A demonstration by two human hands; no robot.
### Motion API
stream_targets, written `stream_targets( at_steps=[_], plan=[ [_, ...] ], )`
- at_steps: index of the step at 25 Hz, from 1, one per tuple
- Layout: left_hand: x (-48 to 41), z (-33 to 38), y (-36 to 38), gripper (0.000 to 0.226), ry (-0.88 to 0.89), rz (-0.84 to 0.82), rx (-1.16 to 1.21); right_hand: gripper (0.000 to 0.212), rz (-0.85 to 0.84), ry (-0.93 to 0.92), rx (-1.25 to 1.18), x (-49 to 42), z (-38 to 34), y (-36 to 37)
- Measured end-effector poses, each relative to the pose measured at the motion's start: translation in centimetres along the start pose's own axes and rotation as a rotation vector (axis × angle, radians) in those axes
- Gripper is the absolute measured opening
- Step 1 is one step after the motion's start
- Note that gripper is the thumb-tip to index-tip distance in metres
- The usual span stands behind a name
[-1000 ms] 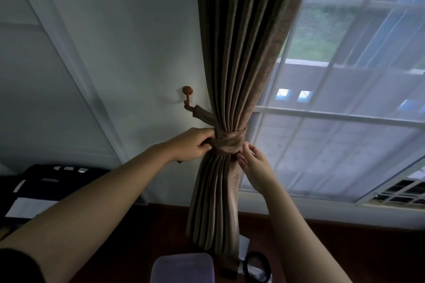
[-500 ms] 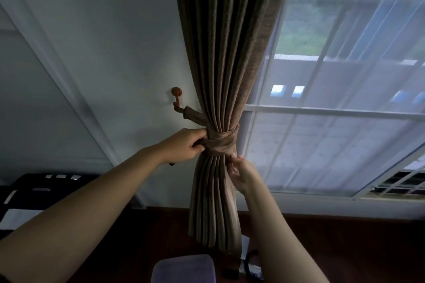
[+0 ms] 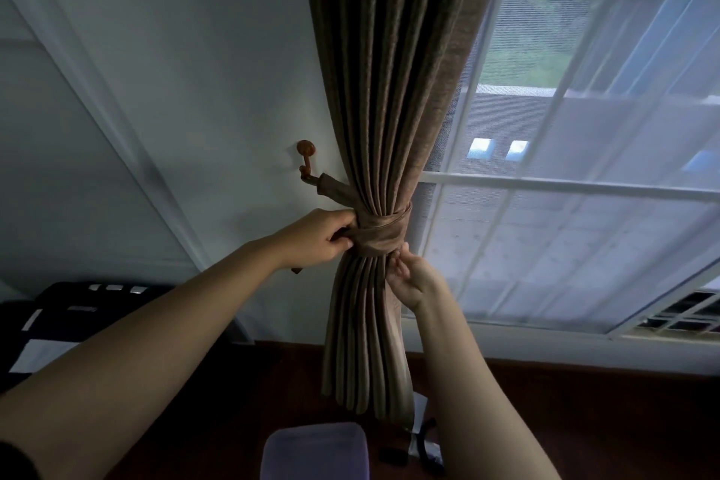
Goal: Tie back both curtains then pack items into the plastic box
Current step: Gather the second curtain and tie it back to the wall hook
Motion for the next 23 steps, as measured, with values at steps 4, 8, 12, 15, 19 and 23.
stream_targets(
  at_steps=[4,8,12,15,19,23],
  plan=[
    [0.1,0.6,0.2,0.009,0.017,-0.004,-0.029,0.028,-0.07,-0.22,0.215,1.2,-1.4,1.0],
    [0.0,0.5,0.0,0.013,0.003,0.024,-0.009,0.023,-0.123,-0.294,0.448,2.0,-2.2,1.6],
    [0.0,0.6,0.2,0.017,-0.004,0.027,0.008,0.022,-0.139,-0.23,0.335,2.0,-1.7,1.7],
    [-0.1,0.3,0.1,0.016,-0.008,0.031,0.013,0.022,-0.209,-0.068,0.127,1.7,-0.1,2.3],
    [-0.3,-0.3,-0.1,0.002,-0.001,0.041,-0.003,0.022,-0.061,-0.287,0.598,1.8,-1.8,2.6],
    [-0.2,0.3,0.2,0.002,0.028,0.04,0.001,0.031,0.105,-0.846,0.964,5.5,-6.8,4.5]
  ],
)
Point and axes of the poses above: each hand's wrist, its own x-axis away from the middle knuckle, its own y-axis out of the palm, z = x × y, the point moved 10 cm from there along -x, towards the middle knuckle, and after that the axes turned 3 degrees about y, right-handed, at the moved point
